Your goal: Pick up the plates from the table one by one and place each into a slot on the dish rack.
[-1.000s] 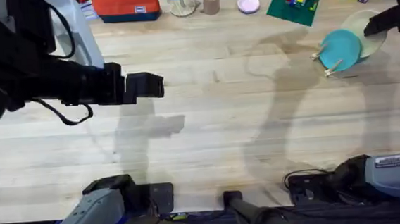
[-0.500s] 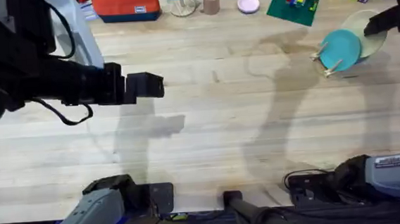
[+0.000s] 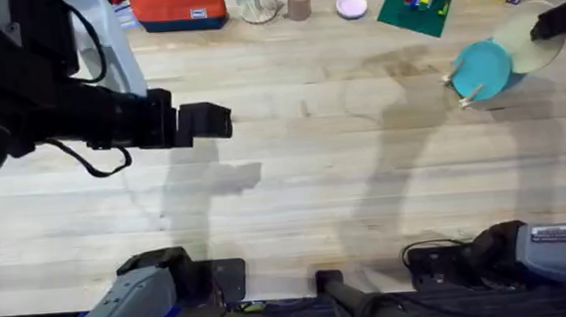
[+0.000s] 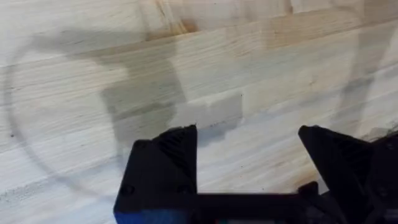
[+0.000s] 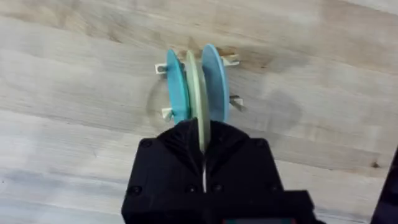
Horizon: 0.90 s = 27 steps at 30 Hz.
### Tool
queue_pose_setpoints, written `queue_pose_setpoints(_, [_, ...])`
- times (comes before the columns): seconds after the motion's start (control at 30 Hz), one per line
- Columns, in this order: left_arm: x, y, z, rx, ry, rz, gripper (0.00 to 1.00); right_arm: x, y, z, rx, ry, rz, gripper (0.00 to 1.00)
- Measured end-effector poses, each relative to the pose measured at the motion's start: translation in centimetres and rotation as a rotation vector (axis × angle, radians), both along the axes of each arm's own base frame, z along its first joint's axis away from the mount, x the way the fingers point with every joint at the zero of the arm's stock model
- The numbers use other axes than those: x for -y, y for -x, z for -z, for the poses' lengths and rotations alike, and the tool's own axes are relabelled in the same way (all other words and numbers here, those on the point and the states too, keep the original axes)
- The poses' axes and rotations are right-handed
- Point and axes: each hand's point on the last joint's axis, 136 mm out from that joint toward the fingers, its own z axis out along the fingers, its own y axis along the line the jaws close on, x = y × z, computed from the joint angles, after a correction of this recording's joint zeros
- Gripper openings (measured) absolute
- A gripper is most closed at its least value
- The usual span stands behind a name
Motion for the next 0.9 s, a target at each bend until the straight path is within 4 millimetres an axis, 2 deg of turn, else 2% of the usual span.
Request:
queue_pose_setpoints(0.37, [0.0,0.0,0.0,0.000,0.000,0.000,0.995,-0.3,0.6,-2.4,0.061,0.031,0.002,0.029])
queue_pose_setpoints(0.6, [0.0,0.0,0.0,0.000,0.000,0.000,0.995,-0.3,0.6,-2.5,0.065,0.033,0.002,0.028])
queue_pose_setpoints(0.9, [0.0,0.0,0.0,0.000,0.000,0.000,0.994,0.8,0.8,-2.7,0.076,0.034,0.046,0.029])
